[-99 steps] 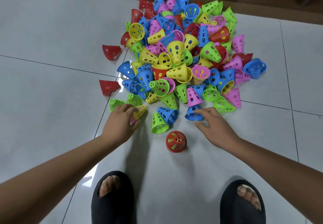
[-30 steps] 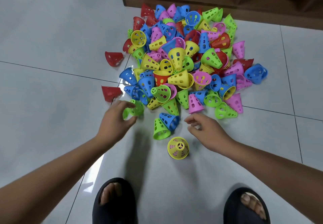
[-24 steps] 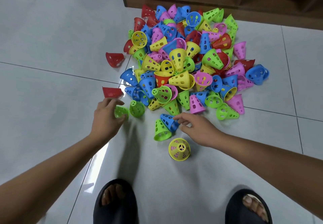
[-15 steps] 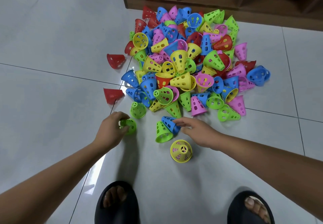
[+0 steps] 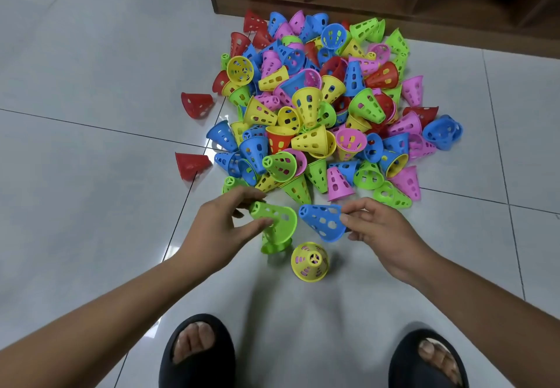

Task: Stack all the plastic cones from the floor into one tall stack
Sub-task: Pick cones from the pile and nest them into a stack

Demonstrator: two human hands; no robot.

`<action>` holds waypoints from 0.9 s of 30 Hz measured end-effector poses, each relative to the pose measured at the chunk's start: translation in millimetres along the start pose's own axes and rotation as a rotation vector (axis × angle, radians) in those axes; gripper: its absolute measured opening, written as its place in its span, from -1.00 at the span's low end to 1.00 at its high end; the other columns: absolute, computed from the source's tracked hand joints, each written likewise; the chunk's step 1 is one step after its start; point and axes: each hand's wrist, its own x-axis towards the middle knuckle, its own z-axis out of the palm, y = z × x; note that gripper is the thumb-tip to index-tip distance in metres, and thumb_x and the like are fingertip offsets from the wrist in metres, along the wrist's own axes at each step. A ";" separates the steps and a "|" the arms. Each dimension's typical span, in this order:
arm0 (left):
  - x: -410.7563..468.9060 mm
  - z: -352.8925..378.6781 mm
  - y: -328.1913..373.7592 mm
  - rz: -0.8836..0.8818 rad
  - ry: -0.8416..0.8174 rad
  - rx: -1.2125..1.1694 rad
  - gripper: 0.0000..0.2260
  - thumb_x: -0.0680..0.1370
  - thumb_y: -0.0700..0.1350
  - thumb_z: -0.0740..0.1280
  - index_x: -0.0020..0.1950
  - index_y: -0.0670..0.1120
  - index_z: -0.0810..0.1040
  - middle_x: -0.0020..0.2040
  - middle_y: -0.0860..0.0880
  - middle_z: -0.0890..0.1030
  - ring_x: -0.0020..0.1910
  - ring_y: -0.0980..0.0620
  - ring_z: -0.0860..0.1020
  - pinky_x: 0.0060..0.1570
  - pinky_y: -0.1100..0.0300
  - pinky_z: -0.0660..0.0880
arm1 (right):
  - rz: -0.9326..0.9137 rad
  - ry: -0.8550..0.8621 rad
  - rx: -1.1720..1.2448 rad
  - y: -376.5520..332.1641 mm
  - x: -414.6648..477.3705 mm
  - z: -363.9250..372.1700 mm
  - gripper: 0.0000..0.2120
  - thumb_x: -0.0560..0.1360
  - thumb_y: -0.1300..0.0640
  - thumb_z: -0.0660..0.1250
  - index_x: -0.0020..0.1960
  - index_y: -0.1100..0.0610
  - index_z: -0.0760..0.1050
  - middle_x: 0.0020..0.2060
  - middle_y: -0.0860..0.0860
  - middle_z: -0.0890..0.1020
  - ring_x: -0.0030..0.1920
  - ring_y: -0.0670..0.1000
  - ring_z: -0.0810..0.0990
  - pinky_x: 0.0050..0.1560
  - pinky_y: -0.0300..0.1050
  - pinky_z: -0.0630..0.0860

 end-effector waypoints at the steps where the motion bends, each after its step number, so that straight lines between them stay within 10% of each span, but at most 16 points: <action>1: -0.8 0.2 9.2 0.011 0.013 -0.037 -0.66 0.52 0.04 0.60 0.27 0.11 0.64 0.11 0.18 0.70 0.11 0.04 0.66 0.10 0.15 0.59 | 0.031 -0.021 0.107 -1.9 -6.5 -1.9 -0.88 0.59 0.31 0.42 0.11 0.20 0.59 -0.07 0.08 0.74 -0.08 0.01 0.65 -0.07 -0.11 0.58; 9: -7.2 -4.2 55.2 0.084 0.070 -0.255 -0.71 0.55 0.00 0.57 0.23 0.06 0.64 0.10 0.00 0.71 0.07 -0.14 0.66 0.06 -0.11 0.60 | 0.234 -0.204 0.529 6.2 -46.5 5.1 -0.62 0.53 0.29 0.36 0.34 0.31 0.51 0.10 0.18 0.69 -0.03 0.05 0.68 -0.06 -0.15 0.65; 27: -26.0 35.9 33.1 0.273 -0.230 0.088 -0.61 0.54 0.21 0.54 0.29 0.10 0.60 0.10 0.22 0.61 0.06 0.19 0.59 -0.02 0.38 0.46 | 0.139 -0.029 -0.077 44.6 -34.0 7.4 -0.89 0.57 0.29 0.49 0.06 0.27 0.61 -0.05 0.25 0.73 -0.08 0.14 0.74 -0.06 -0.04 0.70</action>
